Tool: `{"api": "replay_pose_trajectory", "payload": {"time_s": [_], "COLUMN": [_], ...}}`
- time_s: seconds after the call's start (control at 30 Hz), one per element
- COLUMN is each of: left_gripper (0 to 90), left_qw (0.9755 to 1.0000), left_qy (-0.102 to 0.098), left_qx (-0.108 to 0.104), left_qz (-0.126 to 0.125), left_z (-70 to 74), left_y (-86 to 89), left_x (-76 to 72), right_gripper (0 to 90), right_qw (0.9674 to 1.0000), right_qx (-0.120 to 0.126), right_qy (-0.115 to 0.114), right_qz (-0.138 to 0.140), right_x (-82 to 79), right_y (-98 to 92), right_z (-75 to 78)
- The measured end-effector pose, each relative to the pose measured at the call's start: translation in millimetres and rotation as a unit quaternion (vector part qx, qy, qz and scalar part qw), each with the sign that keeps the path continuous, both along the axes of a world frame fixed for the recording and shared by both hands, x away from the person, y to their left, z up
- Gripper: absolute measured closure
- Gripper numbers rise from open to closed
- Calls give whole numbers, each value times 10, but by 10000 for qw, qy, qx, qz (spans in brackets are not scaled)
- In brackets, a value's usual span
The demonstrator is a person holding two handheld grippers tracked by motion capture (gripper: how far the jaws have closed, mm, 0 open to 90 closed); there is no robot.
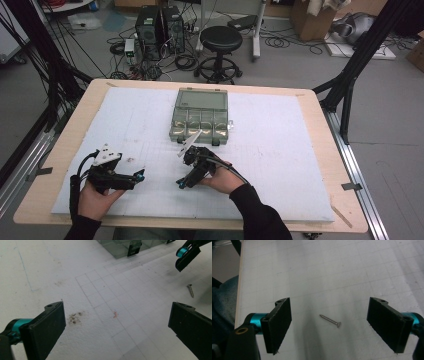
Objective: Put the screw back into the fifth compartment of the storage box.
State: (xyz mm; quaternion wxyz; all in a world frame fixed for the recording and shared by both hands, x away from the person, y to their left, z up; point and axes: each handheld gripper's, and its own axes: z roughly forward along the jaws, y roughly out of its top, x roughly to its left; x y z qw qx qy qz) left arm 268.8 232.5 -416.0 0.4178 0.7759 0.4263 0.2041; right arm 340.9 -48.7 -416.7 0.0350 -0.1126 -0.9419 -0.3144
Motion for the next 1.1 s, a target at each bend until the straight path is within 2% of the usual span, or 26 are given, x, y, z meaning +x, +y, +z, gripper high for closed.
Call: {"api": "replay_pose_trajectory", "payload": {"time_s": [0.23, 0.3, 0.4, 0.43, 0.53, 0.57, 0.73, 1.0, 1.1], "left_gripper": [17, 17, 17, 17, 17, 17, 17, 17, 17], "left_qw": [10000, 10000, 10000, 10000, 10000, 10000, 10000, 10000, 10000], "left_qy": [3, 4, 4, 1, -1, 0, 1, -3, -5], "left_qx": [6, -3, -2, -4, 9, 6, -3, 6, 4], "left_qz": [-5, -6, -11, -6, -7, -4, -9, -10, -11], "left_z": [1, 2, 2, 3, 4, 3, 3, 4, 4], "left_y": [2, 2, 4, 3, 5, 6, 3, 5, 6], "left_x": [1, 1, 1, 0, 0, 0, 1, 2, 2], "right_gripper": [269, 338, 385, 443, 485, 518, 578, 777, 792], "right_qw": [10000, 9999, 9998, 9998, 9998, 9997, 9997, 9998, 9997], "right_qx": [-31, -31, -34, -38, -56, -101, -60, -56, -81], "right_qy": [-16, -1, -34, 9, 33, 114, 92, 125, 197], "right_qz": [90, 132, 173, 194, 213, 186, 227, 152, 85], "right_x": [28, 34, 48, 60, 73, 76, 100, 150, 151], "right_y": [20, 26, 27, 24, 17, 7, -4, -2, -2], "right_z": [0, 1, -1, -7, -14, -15, -18, -42, -47]}}
